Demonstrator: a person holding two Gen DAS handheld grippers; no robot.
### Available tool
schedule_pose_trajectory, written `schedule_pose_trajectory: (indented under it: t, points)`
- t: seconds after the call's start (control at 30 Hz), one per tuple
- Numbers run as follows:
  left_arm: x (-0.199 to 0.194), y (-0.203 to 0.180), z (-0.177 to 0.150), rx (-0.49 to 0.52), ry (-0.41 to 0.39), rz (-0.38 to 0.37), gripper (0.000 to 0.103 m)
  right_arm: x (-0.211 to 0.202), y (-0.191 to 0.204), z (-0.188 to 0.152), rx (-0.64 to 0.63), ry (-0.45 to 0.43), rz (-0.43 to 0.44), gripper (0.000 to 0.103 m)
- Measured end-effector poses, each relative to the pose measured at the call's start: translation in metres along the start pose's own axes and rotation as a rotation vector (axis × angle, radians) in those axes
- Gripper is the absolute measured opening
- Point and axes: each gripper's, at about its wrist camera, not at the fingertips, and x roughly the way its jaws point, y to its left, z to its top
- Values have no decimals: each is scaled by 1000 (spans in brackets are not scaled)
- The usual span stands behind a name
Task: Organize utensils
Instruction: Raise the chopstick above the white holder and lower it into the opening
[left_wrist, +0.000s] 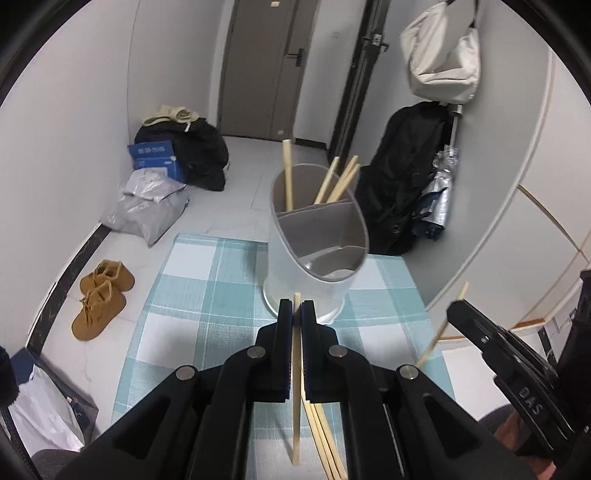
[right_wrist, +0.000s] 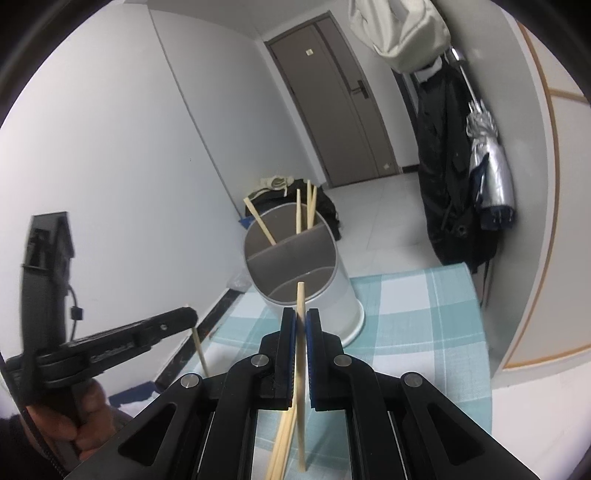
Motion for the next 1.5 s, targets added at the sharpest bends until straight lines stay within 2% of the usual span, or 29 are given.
schedule_pose_trajectory:
  t: [0.23,0.4,0.8,1.2,1.5]
  points:
    - [-9,6,1,-21,-8,13,0,-8,14,-3,-10,-7,-2,5]
    - [-18,8,5,-47,-10,-12,0,-9,20,-2,-15,-9,-5,5]
    - [-24,1,17,-31,17,-51,0,-6,23,15,3,-29,4,5]
    - [-26,-11,65,-67,7,-102,0,-3,15,58,27,-71,23,5]
    - [-30,-17,111,-70,-20,-137,0,4,13,112,13,-114,30,5]
